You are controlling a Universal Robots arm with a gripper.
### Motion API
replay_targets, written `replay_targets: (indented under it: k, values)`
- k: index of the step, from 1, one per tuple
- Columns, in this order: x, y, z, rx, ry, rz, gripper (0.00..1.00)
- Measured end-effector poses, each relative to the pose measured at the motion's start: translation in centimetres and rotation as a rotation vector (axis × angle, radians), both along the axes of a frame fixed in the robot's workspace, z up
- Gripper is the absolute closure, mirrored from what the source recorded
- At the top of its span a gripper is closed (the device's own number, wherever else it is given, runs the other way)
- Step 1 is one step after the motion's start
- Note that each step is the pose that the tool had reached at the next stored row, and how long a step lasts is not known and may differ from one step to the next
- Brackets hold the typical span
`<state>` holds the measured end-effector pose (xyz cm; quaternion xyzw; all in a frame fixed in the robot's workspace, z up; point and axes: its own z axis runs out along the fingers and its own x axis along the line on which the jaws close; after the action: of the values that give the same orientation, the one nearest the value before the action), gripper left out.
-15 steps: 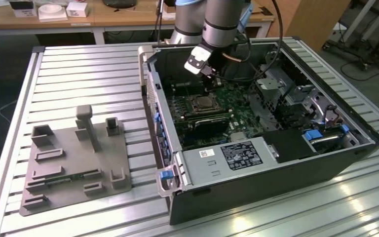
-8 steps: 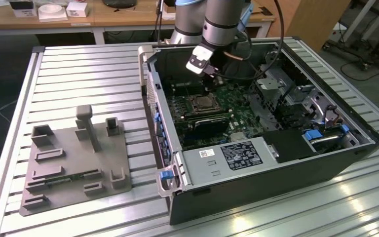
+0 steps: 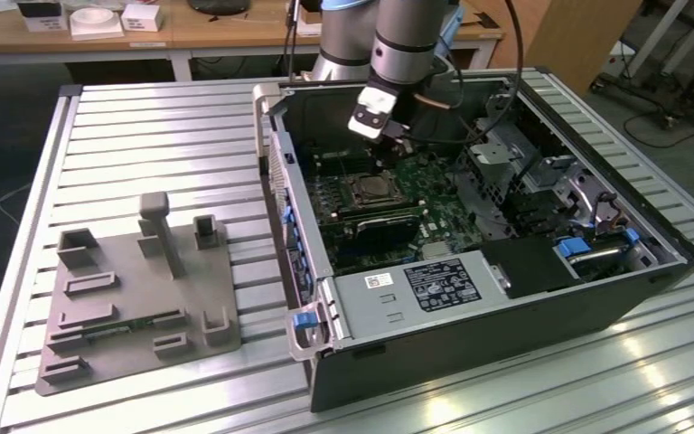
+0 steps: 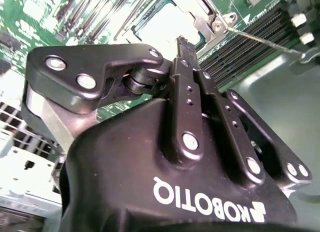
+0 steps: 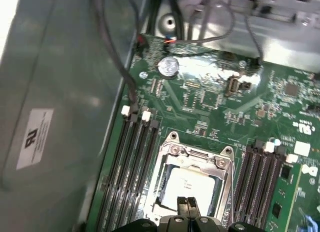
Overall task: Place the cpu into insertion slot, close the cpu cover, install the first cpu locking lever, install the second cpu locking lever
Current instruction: 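Install the first cpu locking lever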
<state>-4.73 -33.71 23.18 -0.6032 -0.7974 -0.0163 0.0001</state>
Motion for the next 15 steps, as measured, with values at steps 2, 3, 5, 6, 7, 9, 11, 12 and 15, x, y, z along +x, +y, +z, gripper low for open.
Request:
replay_targets:
  k: [2,3,5,6,7,9,11,12,15]
  values:
    - [0.00,0.00,0.00,-0.0001,0.0001,0.032,0.90]
    - [0.00,0.00,0.00,0.0000,0.0002,0.046,0.90]
    - [0.00,0.00,0.00,-0.0001,0.0004,0.071,0.90]
    - [0.00,0.00,0.00,-0.0001,0.0005,0.082,0.90]
    - [0.00,0.00,0.00,-0.0001,0.0005,0.091,0.90]
    - [0.00,0.00,0.00,-0.0001,0.0006,0.106,0.90]
    - [0.00,0.00,0.00,-0.0001,0.0008,0.120,0.90]
    - [0.00,0.00,0.00,-0.0001,0.0009,0.127,0.90]
    - [0.00,0.00,0.00,0.0000,0.0013,0.146,0.90]
